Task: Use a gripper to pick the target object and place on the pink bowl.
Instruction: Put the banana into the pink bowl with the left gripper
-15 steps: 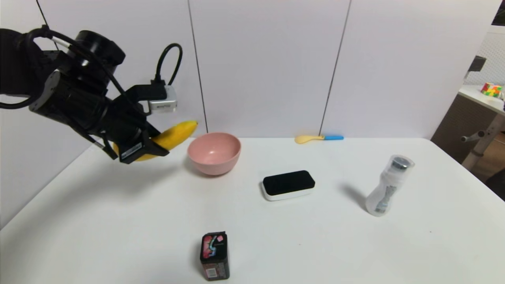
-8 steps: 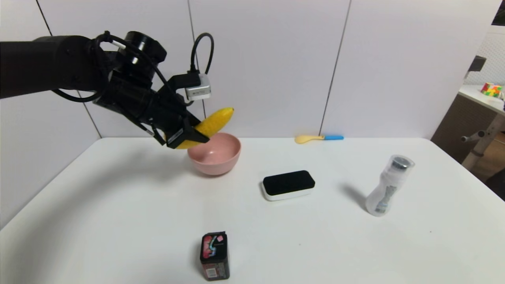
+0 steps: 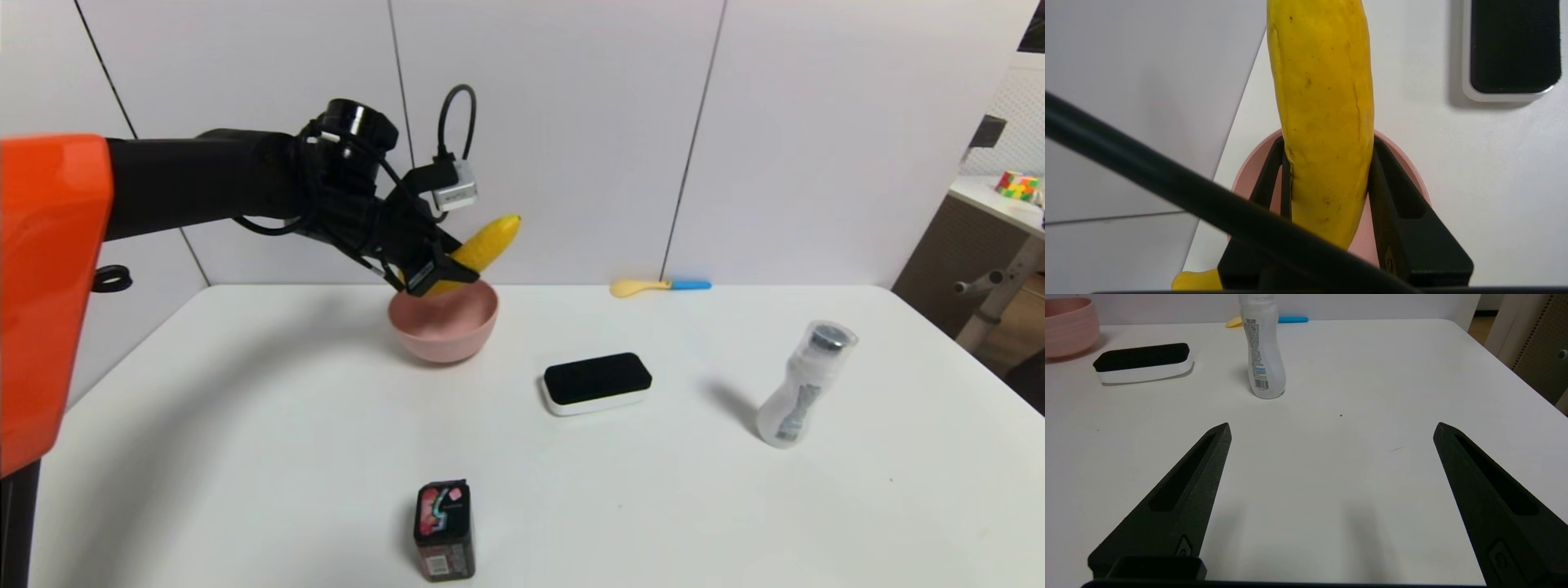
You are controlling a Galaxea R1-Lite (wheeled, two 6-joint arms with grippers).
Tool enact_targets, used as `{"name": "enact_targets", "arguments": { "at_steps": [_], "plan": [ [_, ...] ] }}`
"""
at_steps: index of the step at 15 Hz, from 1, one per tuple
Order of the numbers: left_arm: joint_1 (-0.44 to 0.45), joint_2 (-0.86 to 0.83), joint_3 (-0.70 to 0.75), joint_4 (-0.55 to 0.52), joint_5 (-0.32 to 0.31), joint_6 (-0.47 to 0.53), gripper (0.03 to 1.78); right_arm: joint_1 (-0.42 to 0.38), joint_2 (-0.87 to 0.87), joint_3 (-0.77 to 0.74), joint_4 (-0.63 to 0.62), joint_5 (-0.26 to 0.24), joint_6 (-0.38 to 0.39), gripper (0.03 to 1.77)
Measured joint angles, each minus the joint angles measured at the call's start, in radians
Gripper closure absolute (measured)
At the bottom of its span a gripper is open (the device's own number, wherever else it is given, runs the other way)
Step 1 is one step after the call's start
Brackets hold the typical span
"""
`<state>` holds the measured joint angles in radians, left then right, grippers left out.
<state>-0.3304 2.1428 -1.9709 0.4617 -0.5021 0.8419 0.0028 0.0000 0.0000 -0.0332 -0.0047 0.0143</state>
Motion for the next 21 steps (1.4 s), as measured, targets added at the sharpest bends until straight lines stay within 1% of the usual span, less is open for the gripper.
{"name": "enact_targets", "arguments": {
  "at_steps": [2, 6, 7, 10, 12, 14, 17, 21],
  "plan": [
    [-0.006, 0.027, -0.002, -0.039, -0.004, -0.017, 1.25, 0.0, 0.0, 0.0, 0.0, -0.001, 0.0, 0.09],
    [-0.017, 0.061, -0.002, -0.047, -0.006, -0.03, 1.25, 0.0, 0.0, 0.0, 0.0, 0.0, 0.0, 0.09],
    [-0.016, 0.067, -0.001, -0.047, -0.006, -0.03, 1.2, 0.0, 0.0, 0.0, 0.0, -0.001, 0.001, 0.09],
    [-0.019, 0.074, 0.0, -0.047, -0.006, -0.03, 0.85, 0.0, 0.0, 0.0, 0.0, 0.0, 0.0, 0.09],
    [-0.017, 0.076, 0.0, -0.048, -0.006, -0.031, 0.68, 0.0, 0.0, 0.0, 0.0, 0.0, 0.0, 0.09],
    [-0.018, 0.071, 0.0, -0.043, -0.005, -0.03, 0.54, 0.0, 0.0, 0.0, 0.0, 0.0, 0.0, 0.09],
    [-0.013, 0.042, 0.001, -0.033, -0.003, -0.038, 0.41, 0.0, 0.0, 0.0, 0.0, 0.0, 0.0, 0.09],
    [0.016, -0.038, 0.011, 0.011, -0.003, -0.041, 0.29, 0.0, 0.0, 0.0, 0.0, 0.0, 0.0, 0.09]
  ]
}}
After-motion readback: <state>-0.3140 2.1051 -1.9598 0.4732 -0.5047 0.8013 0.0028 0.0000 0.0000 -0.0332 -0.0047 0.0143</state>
